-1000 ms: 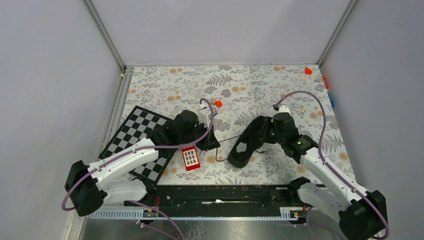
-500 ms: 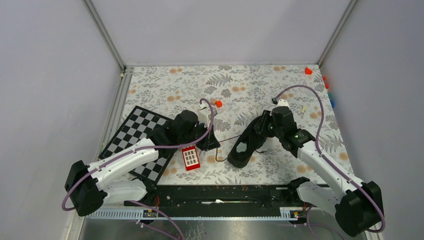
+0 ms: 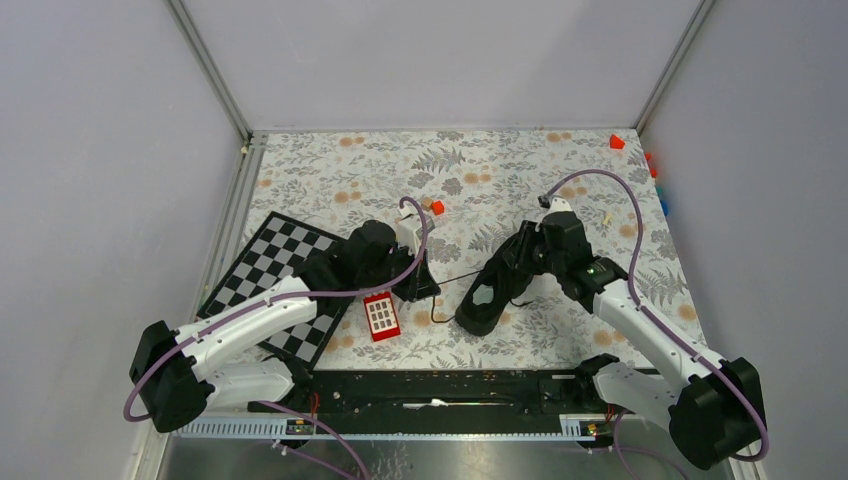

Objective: Tie the shoes
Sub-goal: Cross the shoelace with the shoelace.

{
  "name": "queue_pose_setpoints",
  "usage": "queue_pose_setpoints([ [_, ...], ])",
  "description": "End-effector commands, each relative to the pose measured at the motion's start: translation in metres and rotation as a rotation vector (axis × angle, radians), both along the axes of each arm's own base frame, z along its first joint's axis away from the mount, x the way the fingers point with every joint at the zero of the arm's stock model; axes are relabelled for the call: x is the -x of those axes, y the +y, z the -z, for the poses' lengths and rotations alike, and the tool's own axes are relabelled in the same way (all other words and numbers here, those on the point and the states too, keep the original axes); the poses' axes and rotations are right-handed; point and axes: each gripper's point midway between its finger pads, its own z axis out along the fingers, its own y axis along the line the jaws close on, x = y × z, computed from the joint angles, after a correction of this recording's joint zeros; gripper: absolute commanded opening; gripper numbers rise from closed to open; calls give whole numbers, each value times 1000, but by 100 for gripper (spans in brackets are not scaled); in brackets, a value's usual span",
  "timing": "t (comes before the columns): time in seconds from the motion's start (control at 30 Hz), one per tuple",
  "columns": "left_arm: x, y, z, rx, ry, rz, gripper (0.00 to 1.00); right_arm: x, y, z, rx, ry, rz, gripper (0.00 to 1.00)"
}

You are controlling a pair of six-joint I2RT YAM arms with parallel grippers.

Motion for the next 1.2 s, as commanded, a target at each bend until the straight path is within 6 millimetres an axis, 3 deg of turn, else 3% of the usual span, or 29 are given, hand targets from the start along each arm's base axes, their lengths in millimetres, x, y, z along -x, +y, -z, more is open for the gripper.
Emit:
queue_pose_setpoints([
  [0.0, -3, -6, -19, 43, -51, 18, 0, -3, 7, -10, -22, -22, -36, 38],
  [0.37, -3, -5, -18, 40, -53, 14, 0, -5, 13, 2, -14, 27, -63, 36],
  [0.73, -3, -5, -16, 35, -50, 12, 0, 0, 12, -13, -38, -21, -77, 40],
  [1.17, -3, -4, -15, 35, -49, 13, 0, 9, 11, -19, -23, -18, -111, 35],
])
